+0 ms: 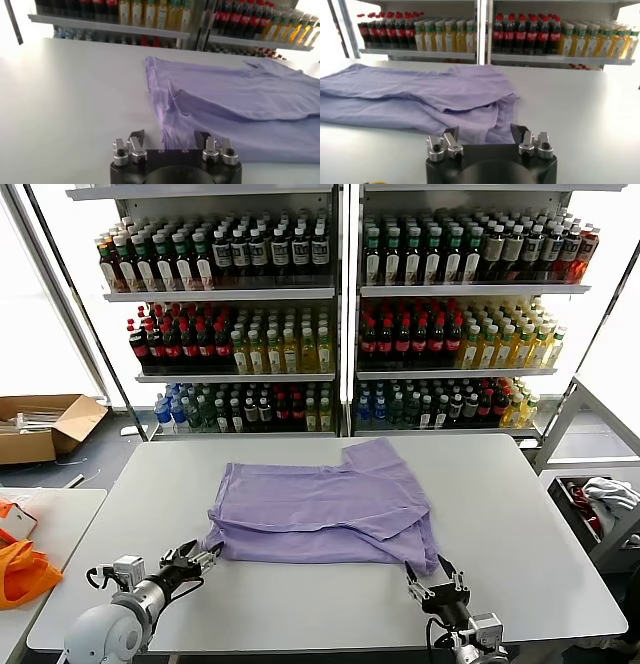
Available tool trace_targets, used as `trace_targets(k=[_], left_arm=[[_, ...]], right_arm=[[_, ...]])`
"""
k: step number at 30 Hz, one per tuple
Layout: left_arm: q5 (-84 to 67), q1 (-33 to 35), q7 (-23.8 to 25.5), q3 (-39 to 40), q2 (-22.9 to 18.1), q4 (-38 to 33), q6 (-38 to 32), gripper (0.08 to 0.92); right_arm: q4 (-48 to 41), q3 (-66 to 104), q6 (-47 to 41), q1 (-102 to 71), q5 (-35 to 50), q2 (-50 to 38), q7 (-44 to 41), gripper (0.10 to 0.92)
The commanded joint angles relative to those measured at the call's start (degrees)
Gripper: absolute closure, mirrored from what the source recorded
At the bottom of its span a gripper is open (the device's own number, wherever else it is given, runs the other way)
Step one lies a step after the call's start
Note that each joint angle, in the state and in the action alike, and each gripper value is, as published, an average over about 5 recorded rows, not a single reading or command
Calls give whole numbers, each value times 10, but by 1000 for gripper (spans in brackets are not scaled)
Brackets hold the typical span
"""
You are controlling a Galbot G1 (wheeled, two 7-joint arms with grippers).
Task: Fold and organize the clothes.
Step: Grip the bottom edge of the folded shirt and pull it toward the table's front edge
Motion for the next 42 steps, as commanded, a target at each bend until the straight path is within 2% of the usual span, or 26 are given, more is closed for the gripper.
trace_targets(k=[1, 3, 6, 21, 27, 35, 40, 42], left_arm=[[4, -2, 2, 2, -8, 3, 0, 365], [5, -3, 3, 3, -8, 4, 0, 373], [5, -3, 4, 3, -8, 4, 0, 382], [7, -3, 8, 8, -5, 4, -1, 486], [7, -3, 10, 11, -5, 3, -1, 516], [5, 10, 17, 6, -3, -2, -8, 734], [5, 19, 22, 1, -10, -6, -11, 872], [4, 26, 21, -3, -11, -11, -11, 901]], right_arm=[[-15, -3, 12, 3, -34, 0, -8, 323], [-21, -4, 9, 11, -26, 1, -3, 336], [-26, -4, 0, 23, -3, 5, 7, 398], [-41, -1, -40, 60, 92, 11, 36, 815], [-51, -4, -49, 68, 103, 14, 41, 899], [-40, 0, -62, 63, 155, 8, 54, 919], [-24, 7, -83, 62, 225, 3, 74, 919], [-16, 10, -98, 59, 254, 0, 84, 919]])
